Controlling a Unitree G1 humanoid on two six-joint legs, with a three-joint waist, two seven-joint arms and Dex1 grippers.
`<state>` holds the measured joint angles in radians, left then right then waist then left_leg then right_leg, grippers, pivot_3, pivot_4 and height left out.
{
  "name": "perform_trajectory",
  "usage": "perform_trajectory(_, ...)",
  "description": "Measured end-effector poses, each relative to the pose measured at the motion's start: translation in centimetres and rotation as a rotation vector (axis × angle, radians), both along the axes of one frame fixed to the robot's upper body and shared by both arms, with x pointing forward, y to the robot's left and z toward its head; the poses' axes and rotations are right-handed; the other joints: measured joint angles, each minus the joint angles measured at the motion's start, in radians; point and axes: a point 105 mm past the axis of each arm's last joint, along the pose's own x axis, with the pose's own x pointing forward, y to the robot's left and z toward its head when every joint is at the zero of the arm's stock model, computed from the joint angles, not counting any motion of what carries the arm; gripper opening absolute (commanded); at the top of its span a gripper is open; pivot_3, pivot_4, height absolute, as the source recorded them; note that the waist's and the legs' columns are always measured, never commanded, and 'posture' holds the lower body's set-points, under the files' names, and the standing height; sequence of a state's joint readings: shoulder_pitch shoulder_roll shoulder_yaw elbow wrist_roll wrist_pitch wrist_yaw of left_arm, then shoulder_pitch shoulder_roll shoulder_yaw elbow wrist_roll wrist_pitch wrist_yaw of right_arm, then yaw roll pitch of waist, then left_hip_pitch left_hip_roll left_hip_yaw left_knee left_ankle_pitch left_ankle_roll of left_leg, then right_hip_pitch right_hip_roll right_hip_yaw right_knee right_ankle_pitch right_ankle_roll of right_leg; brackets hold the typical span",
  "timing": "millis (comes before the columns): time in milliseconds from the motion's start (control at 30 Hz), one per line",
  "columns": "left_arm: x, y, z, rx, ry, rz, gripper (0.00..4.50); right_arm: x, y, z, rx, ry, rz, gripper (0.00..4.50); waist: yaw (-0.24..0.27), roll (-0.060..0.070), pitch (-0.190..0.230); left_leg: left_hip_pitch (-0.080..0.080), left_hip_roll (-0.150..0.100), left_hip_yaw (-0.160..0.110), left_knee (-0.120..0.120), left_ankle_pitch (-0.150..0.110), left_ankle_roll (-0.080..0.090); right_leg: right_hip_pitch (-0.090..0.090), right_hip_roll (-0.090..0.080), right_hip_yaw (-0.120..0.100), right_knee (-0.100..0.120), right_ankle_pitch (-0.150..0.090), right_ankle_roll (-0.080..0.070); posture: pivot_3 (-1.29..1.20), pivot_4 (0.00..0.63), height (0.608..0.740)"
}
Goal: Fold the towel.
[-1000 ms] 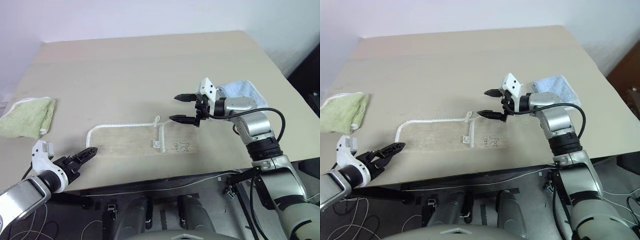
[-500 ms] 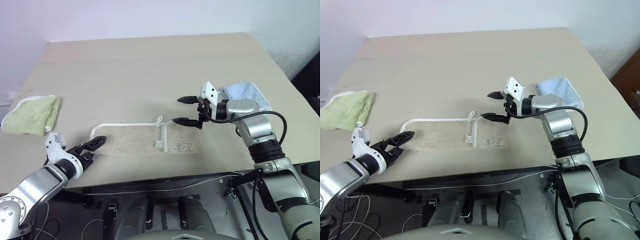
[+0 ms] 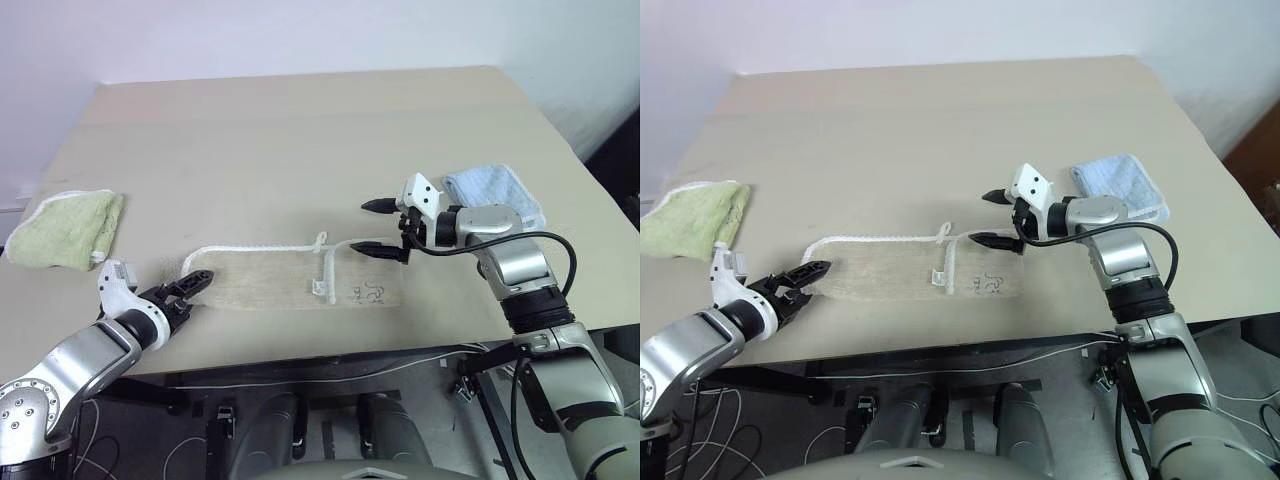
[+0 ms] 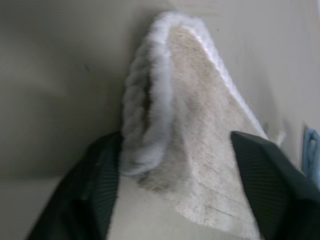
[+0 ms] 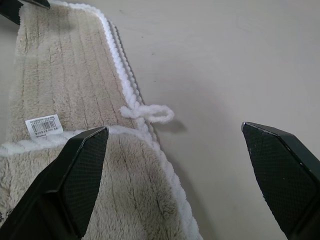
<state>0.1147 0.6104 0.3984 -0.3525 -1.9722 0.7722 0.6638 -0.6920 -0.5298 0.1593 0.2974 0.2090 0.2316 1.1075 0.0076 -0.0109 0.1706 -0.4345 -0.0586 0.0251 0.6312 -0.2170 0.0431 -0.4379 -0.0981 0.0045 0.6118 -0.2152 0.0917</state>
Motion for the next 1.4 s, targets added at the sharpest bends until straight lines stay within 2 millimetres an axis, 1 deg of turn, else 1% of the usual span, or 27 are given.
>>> perform_trajectory(233,0.6,-0.2,0.6,-0.012,-0.028,-0.005,0.14,0.0,-0.1,-0.1,-0.008,-0.007,-0.011,4.5,-0.001,0.0,0.0,0.0,0.0,0.0,-0.001,0.0,0.0,0.0,0.0,0.0,-0.001,0.0,0.0,0.0,0.15,0.74)
perform_trajectory(267,0.7,-0.1,0.6,-0.015,-0.026,-0.003,0.04,0.0,-0.2,-0.1,-0.01,-0.008,-0.014,4.5,-0.001,0.0,0.0,0.0,0.0,0.0,-0.001,0.0,0.0,0.0,0.0,0.0,-0.001,0.0,0.0,0.0,0.15,0.74)
perform_trajectory(333,0.8,0.0,0.5,-0.02,-0.026,-0.001,0.04,-0.1,-0.3,-0.2,-0.014,-0.008,-0.019,4.5,-0.001,0.0,0.0,0.0,0.0,0.0,-0.001,0.0,0.0,0.0,0.0,0.0,-0.001,0.0,0.0,0.0,0.15,0.74)
perform_trajectory(467,1.1,-0.9,1.0,-0.025,-0.061,-0.059,0.04,-0.1,-0.6,-0.2,-0.019,-0.011,-0.032,4.5,-0.001,0.0,0.0,0.0,0.0,0.0,-0.001,0.0,0.0,0.0,0.0,0.0,-0.001,0.0,0.0,0.0,0.15,0.74)
perform_trajectory(533,1.5,-1.6,2.1,-0.033,-0.122,-0.111,0.04,-0.2,-0.9,-0.1,-0.021,-0.016,-0.038,4.5,0.001,-0.001,0.0,0.0,0.0,0.0,-0.001,0.0,0.0,0.0,0.0,0.0,-0.002,0.0,0.0,0.0,0.15,0.74)
perform_trajectory(633,1.9,-2.9,4.9,-0.019,-0.254,-0.222,0.04,-0.2,-1.5,0.2,-0.018,-0.02,-0.063,4.5,0.001,-0.001,0.001,0.0,0.0,0.0,-0.001,0.0,0.0,0.0,0.0,0.0,-0.002,0.0,0.0,0.0,0.15,0.74)
perform_trajectory(700,1.9,-4.5,6.9,0.006,-0.354,-0.342,0.04,0.0,-1.9,0.5,0.004,-0.017,-0.096,4.5,0.001,-0.001,0.001,0.0,0.0,0.0,-0.001,0.0,0.0,0.0,0.0,0.0,-0.002,0.0,0.0,0.0,0.15,0.74)
perform_trajectory(767,1.6,-6.1,7.7,0.02,-0.397,-0.468,0.04,0.1,-2.4,0.9,0.022,-0.025,-0.125,4.5,0.0,-0.001,0.001,0.0,0.0,0.0,-0.001,0.0,0.0,0.0,0.001,0.0,-0.002,0.0,0.0,0.0,0.15,0.74)
perform_trajectory(867,1.4,-8.5,8.7,-0.004,-0.445,-0.629,0.04,0.4,-3.3,1.3,0.039,-0.043,-0.182,4.5,0.002,-0.001,0.001,0.0,0.0,0.0,-0.001,0.0,0.0,0.0,0.001,0.0,-0.002,0.0,0.0,0.0,0.15,0.74)
perform_trajectory(967,1.4,-11.5,10.0,-0.017,-0.482,-0.816,0.04,0.8,-4.2,1.6,0.054,-0.068,-0.247,4.5,0.004,-0.001,0.001,-0.001,0.0,0.0,0.0,0.0,0.0,0.001,0.001,0.0,-0.002,0.0,0.0,0.0,0.15,0.74)
perform_trajectory(1067,1.9,-13.2,9.9,-0.033,-0.454,-0.915,0.04,0.9,-5.4,1.4,0.067,-0.076,-0.311,4.5,0.004,-0.001,0.001,-0.001,0.0,0.0,0.0,0.0,0.0,0.001,0.001,-0.001,-0.003,0.0,0.0,0.0,0.15,0.74)
perform_trajectory(1233,3.0,-16.2,7.9,-0.032,-0.353,-1.062,0.04,0.8,-7.0,1.7,0.099,-0.107,-0.419,4.5,0.002,-0.001,0.001,-0.001,0.0,0.0,0.0,0.001,0.001,0.001,0.002,-0.001,-0.002,0.0,0.0,0.0,0.15,0.74)
perform_trajectory(1333,3.8,-17.6,6.7,-0.022,-0.31,-1.103,0.04,0.8,-8.1,1.9,0.113,-0.125,-0.485,4.5,0.004,-0.002,0.001,-0.001,0.0,0.0,0.001,0.002,0.002,0.002,0.002,-0.001,-0.002,0.0,0.0,0.0,0.15,0.74)
perform_trajectory(1400,4.4,-18.9,6.2,-0.028,-0.306,-1.125,0.04,0.5,-8.7,1.9,0.115,-0.136,-0.52,4.5,0.005,-0.002,0.001,-0.001,0.0,0.0,0.001,0.002,0.002,0.002,0.001,-0.001,-0.002,0.0,0.0,0.0,0.15,0.74)
